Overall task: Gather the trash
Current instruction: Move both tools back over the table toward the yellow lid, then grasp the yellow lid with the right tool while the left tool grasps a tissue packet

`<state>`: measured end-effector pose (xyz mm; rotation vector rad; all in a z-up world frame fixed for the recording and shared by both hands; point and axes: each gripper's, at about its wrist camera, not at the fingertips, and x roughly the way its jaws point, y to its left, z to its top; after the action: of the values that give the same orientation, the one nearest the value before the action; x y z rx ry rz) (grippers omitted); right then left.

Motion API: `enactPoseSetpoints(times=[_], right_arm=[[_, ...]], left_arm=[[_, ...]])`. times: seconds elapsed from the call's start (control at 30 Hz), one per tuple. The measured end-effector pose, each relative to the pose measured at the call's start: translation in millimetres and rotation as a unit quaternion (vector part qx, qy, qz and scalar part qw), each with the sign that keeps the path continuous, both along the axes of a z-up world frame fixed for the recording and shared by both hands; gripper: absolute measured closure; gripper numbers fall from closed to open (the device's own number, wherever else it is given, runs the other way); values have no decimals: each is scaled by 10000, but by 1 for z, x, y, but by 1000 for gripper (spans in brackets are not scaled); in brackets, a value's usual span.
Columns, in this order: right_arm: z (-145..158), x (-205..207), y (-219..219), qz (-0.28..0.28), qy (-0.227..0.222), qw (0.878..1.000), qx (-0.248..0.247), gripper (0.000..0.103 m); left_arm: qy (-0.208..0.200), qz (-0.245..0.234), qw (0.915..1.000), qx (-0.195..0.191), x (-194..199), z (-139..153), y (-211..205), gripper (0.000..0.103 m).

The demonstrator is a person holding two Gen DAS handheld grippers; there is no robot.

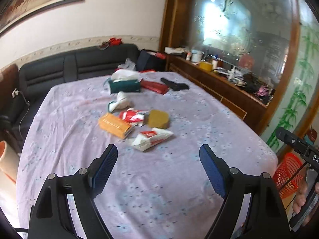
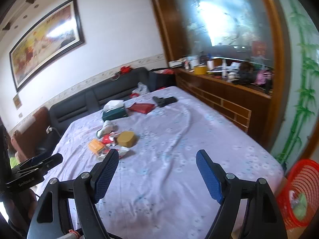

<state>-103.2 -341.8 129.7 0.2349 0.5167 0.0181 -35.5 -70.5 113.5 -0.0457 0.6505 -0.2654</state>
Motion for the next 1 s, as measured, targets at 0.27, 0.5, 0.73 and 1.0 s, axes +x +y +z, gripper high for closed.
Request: enactPoseSetpoints(times=[0.27, 0.5, 0.73, 1.0], right_arm=[[-26, 71, 19, 823, 176, 9957, 384, 19], [-60, 154, 29, 1455, 696, 9815, 1031, 19], [-93, 244, 23, 1528, 1257, 9673, 1585, 19], [-131, 310, 43, 1790, 1885, 9441, 2026, 19]], left_arm=[[731, -98, 9965, 396, 63, -51, -10, 20], [1069, -569, 9877, 991, 135, -83, -44, 20], [1233, -901, 9736, 1694, 178, -118, -74, 21], [1644, -782, 9694, 1645, 176, -132, -53, 58]])
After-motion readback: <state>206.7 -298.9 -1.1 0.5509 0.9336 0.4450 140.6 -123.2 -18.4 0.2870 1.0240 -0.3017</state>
